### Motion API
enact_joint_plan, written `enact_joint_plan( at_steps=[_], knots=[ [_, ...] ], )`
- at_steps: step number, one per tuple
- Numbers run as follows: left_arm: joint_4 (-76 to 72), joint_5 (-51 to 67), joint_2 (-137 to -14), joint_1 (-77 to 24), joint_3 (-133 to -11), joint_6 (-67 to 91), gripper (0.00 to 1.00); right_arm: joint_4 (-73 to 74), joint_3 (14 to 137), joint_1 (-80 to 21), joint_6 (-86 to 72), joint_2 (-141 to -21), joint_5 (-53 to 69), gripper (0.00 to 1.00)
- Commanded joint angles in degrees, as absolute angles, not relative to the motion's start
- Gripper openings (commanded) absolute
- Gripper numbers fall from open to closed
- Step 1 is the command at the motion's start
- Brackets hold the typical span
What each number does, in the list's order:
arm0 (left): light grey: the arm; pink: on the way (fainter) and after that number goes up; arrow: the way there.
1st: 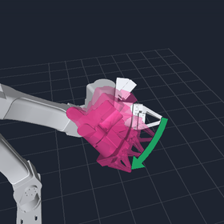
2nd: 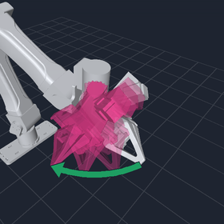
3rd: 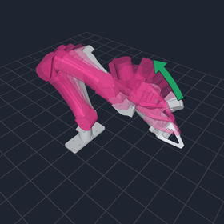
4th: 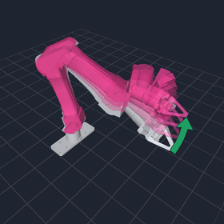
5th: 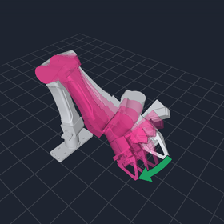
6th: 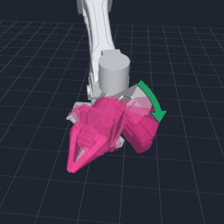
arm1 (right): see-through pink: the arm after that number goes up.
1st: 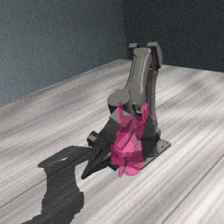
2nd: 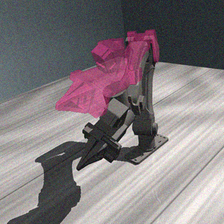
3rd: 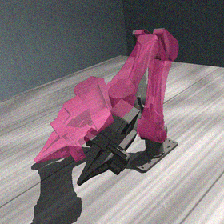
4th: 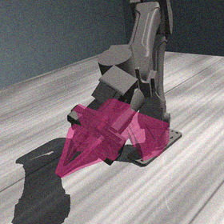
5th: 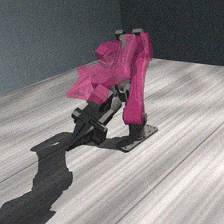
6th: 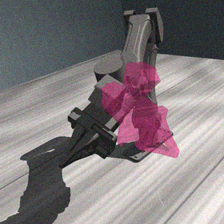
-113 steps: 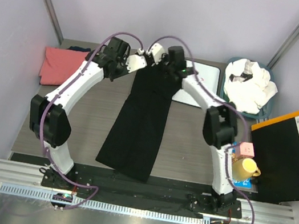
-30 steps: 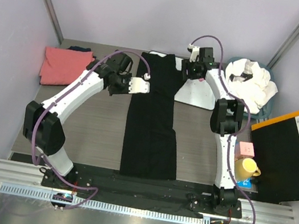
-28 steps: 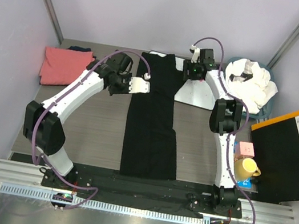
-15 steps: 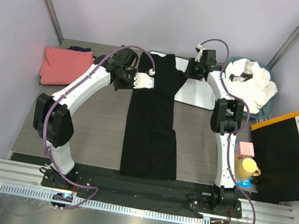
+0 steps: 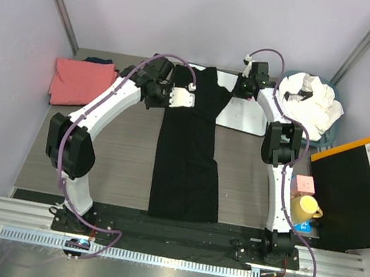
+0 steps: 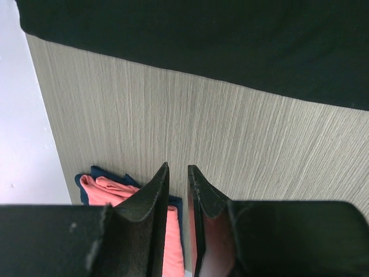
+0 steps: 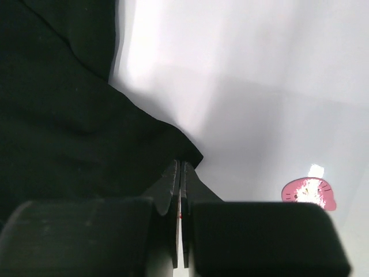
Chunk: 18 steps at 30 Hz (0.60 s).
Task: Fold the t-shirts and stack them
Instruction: Grab the bottom of the folded rectangular tshirt with both arms
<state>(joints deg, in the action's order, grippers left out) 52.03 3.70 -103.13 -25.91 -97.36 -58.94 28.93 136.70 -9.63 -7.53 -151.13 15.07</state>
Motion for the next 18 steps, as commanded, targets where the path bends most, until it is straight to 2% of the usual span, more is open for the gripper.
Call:
enact_joint_plan(
  at_steps=[1,7,11,18],
  knots=[
    [51.15,4.22,-103.54,-26.63,-100.02,-58.36,0.20,28.13,139.13,-9.49,-6.16,-149.15,14.94,0.01],
    [50.98,4.04,-104.15,-27.07,-100.37,-58.01,0.20,27.07,141.15,-10.02,-3.61,-149.15,16.17,0.01],
    [50.89,4.04,-104.41,-27.60,-100.63,-57.48,0.19,24.00,135.81,-12.30,1.04,-145.82,17.40,0.01],
    [50.80,3.60,-104.85,-28.04,-100.90,-56.95,0.19,23.21,134.12,-15.46,2.90,-144.32,19.16,0.01]
  ],
)
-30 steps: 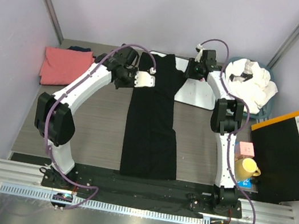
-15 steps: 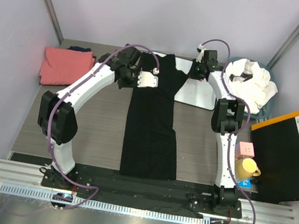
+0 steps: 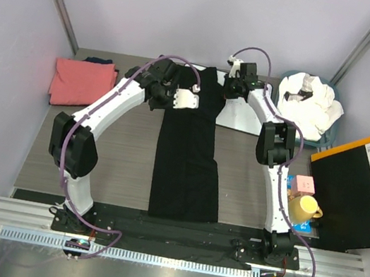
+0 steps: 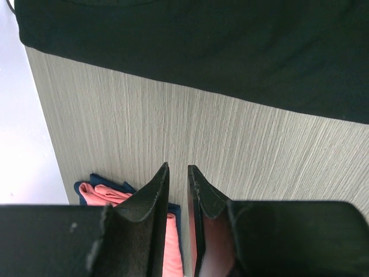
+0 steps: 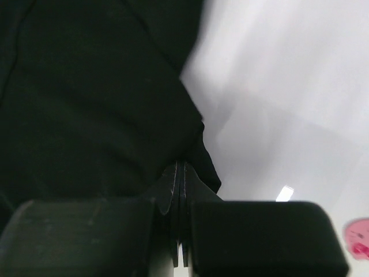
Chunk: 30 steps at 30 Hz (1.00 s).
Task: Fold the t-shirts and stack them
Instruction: Grab the bottom of the folded rectangular tshirt with both arms
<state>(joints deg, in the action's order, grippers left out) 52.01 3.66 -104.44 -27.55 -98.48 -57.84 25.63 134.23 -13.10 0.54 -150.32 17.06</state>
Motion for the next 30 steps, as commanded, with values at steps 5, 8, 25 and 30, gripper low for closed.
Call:
enact_joint_plan(
  at_steps=[5,8,25,30],
  knots=[
    [50.80,3.52,-105.38,-28.30,-101.25,-55.81,0.20,21.89,135.17,-16.43,1.93,-144.40,19.34,0.01],
    [50.71,3.60,-105.38,-28.48,-101.25,-55.28,0.19,21.62,135.09,-17.05,2.02,-144.32,18.72,0.01],
    [50.36,3.78,-105.73,-29.18,-101.78,-54.84,0.19,15.12,128.50,-17.05,1.58,-137.82,6.15,0.01],
    [50.36,3.78,-105.56,-29.18,-101.60,-54.84,0.19,15.12,127.97,-17.05,1.49,-137.37,7.47,0.01]
  ],
)
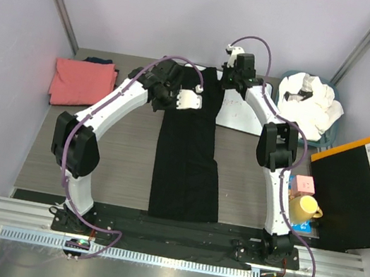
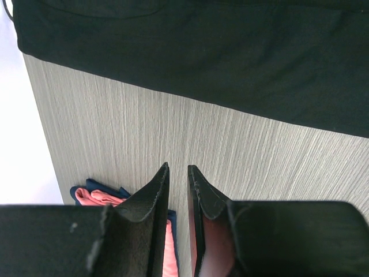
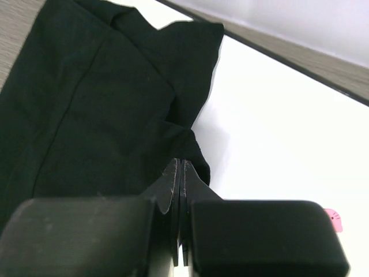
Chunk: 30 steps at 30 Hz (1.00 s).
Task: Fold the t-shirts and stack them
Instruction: Grab the bottom of the folded rectangular tshirt with both arms
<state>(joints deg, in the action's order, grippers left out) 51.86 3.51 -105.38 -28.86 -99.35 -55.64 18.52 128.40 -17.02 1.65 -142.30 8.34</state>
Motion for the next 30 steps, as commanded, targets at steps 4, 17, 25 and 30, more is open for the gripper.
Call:
enact_joint_plan(
  at_steps=[4,17,25,30],
  knots=[
    [50.36,3.69,-105.29,-29.18,-101.08,-54.93,0.19,15.12,127.53,-17.14,1.32,-137.02,7.12,0.01],
    [50.27,3.60,-104.85,-29.18,-100.72,-54.84,0.19,14.94,120.41,-16.96,5.09,-131.93,2.47,0.01],
    [50.19,3.78,-104.68,-29.18,-100.72,-55.02,0.19,14.85,119.97,-16.87,4.83,-131.75,1.67,0.01],
    [50.18,3.60,-104.33,-29.18,-100.64,-55.11,0.19,14.85,119.88,-17.23,5.63,-131.57,2.28,0.01]
  ],
)
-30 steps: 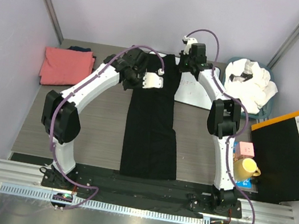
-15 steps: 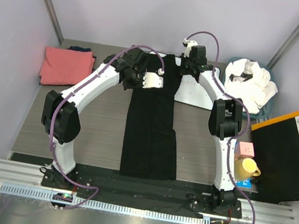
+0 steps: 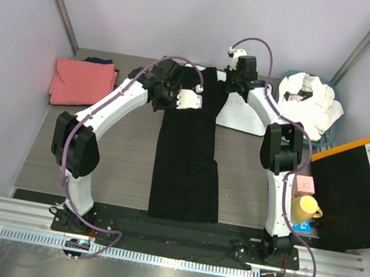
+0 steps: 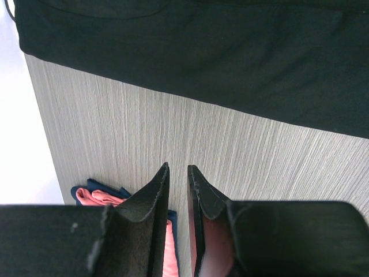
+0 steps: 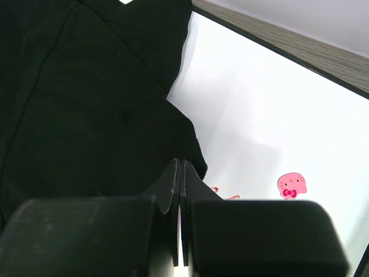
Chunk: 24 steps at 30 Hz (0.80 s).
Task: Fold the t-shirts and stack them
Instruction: Grab the bottom of the folded rectangular tshirt with both arms
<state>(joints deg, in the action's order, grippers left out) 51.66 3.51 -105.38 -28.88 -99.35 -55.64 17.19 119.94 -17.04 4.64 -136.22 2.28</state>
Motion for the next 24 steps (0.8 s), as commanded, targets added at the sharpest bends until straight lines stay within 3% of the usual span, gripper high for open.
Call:
enact_joint_plan(
  at_steps=[1,13,24],
  knots=[
    [50.10,3.60,-104.33,-29.18,-100.46,-55.02,0.19,14.85,119.80,-17.14,5.45,-131.49,3.16,0.01],
    [49.75,3.34,-103.89,-29.18,-99.67,-55.28,0.19,18.81,125.51,-19.86,4.74,-134.12,14.85,0.01],
    [49.48,3.16,-103.89,-29.18,-99.40,-55.28,0.19,19.95,128.40,-23.64,6.15,-136.76,16.61,0.01]
  ],
)
